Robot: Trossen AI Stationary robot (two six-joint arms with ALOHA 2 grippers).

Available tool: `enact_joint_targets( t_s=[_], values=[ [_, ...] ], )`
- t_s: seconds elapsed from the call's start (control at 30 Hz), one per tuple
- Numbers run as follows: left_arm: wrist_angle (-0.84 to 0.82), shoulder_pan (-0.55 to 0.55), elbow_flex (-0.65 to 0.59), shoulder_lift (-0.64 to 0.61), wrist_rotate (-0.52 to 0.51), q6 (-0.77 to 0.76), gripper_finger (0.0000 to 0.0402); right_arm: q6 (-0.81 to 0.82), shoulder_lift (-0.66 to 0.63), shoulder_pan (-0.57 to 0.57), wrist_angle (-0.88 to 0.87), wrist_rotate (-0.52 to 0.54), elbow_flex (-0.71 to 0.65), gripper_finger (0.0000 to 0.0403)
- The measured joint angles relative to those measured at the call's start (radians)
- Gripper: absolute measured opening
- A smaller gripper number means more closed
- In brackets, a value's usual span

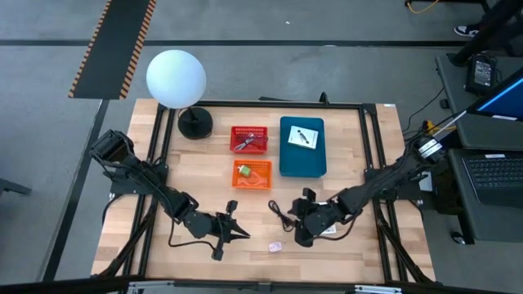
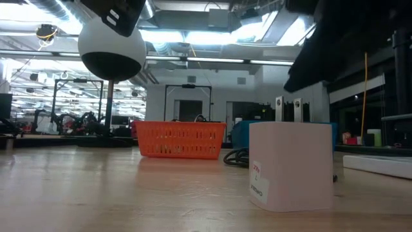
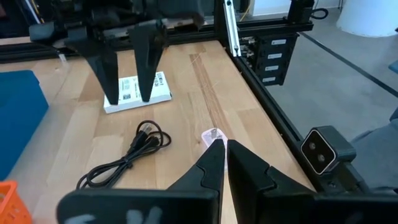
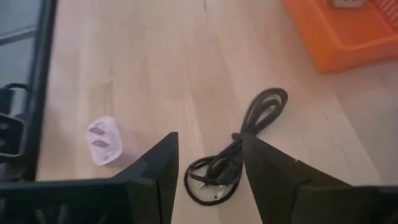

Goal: Pick and place items into bin
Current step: Put the black charger cable into the red bin

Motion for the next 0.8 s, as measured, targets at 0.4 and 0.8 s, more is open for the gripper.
enact_joint_targets(
  t_s=[0.4,0.8],
  values=[
    [-0.021,0.0,0.0,0.0,0.0,0.0,0.0016,0.006,0.17,-0.033,0.096,-0.024,0.0,0.0158],
    [-0.027,0.0,0.0,0.0,0.0,0.0,0.0015,0.024,0.286,-0.063,0.06,-0.016,0.006,0.0158]
  ],
)
